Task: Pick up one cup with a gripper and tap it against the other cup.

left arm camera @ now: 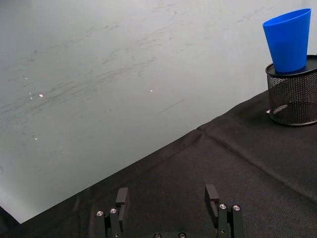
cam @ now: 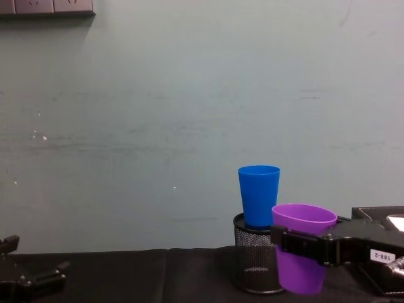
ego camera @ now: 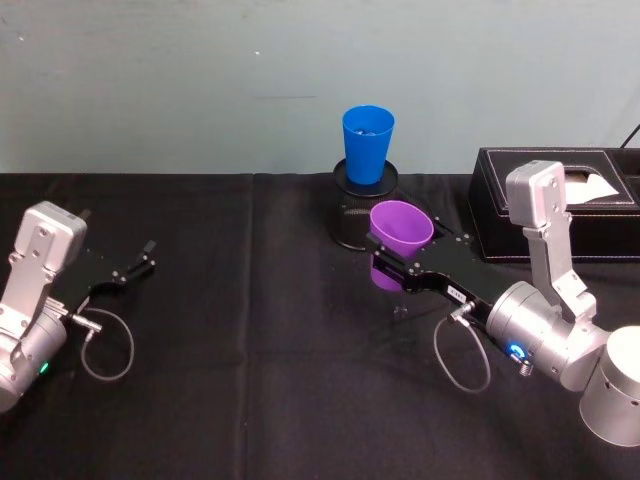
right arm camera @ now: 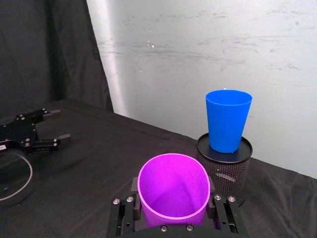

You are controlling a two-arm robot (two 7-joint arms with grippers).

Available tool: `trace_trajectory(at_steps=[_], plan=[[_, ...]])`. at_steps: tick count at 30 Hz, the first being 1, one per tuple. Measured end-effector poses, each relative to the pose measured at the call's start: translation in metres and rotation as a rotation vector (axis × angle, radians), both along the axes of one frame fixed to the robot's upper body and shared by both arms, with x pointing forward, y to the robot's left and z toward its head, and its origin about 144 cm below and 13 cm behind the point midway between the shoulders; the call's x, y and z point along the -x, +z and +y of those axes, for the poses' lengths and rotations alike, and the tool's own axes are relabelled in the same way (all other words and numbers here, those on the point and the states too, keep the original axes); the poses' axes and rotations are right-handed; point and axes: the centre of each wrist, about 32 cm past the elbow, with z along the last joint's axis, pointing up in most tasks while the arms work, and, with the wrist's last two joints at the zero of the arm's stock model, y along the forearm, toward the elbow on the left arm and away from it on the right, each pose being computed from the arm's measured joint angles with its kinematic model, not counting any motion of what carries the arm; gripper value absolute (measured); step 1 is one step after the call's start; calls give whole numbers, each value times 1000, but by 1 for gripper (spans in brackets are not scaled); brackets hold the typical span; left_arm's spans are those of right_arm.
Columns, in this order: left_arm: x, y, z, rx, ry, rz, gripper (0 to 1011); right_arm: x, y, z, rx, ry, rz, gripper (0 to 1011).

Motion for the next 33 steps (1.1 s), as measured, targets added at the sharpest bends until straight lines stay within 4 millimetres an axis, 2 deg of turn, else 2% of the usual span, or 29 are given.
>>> trace_trajectory(at_steps=[33], plan=[[0,0,0,0,0,0,1000,0,0,0,0,0,0,718]])
